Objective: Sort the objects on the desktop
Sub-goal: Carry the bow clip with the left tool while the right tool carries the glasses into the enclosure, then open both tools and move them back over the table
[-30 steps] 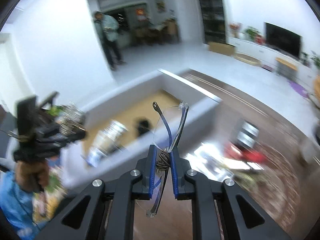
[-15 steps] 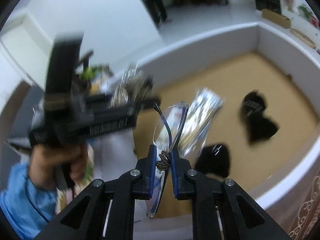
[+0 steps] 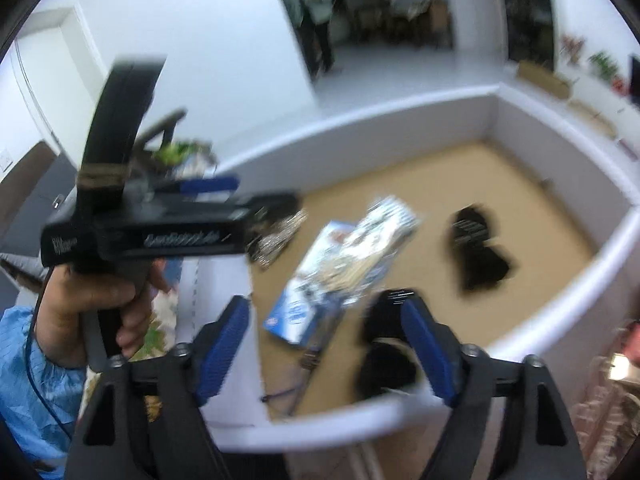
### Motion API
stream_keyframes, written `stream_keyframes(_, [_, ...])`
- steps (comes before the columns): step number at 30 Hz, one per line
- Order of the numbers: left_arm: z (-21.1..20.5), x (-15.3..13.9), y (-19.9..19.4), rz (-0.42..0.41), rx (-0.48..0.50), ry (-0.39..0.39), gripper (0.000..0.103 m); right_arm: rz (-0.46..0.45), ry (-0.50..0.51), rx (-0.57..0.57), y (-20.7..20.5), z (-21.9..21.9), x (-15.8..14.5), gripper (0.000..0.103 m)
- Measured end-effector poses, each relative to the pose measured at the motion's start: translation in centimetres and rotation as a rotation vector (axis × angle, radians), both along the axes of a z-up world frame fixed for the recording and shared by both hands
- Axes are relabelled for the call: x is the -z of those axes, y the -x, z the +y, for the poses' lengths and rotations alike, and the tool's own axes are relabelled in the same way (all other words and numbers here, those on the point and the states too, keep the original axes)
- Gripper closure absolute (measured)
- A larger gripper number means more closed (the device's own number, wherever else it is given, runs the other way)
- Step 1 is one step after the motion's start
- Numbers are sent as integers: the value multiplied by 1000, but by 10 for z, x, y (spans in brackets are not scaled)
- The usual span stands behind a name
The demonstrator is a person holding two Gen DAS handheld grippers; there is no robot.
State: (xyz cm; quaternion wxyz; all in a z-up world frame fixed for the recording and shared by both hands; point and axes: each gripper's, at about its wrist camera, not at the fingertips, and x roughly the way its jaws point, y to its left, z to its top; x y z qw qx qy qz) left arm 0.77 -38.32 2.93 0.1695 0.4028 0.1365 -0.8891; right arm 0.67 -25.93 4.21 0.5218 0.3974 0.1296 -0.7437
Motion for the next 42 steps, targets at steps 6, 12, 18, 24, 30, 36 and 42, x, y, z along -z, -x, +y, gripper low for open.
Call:
stream_keyframes(6, [97,-27,-3,83,192,24,10,194,36,311,21,127,-6,0])
stream_keyframes(12, [212,-14,9,84,437,-12,0,73,-154,690,54,268,76,0])
stream_keyframes(18, [294,63,40,-57,563,37,0,-19,-163,899,52,348,102,0])
stream_keyframes(24, [306,101,74,-96,495,8,0,40,-201,890,57,348,106,0])
stream_keyframes(30, [306,123,84,-114,459,90,0,65,-264,891,58,344,114,0])
stream_keyframes(36, [305,124,83,-110,463,84,0,64,-260,891,58,345,116,0])
stream_keyframes(42, [305,124,83,-107,464,81,0,64,-261,891,58,345,115,0])
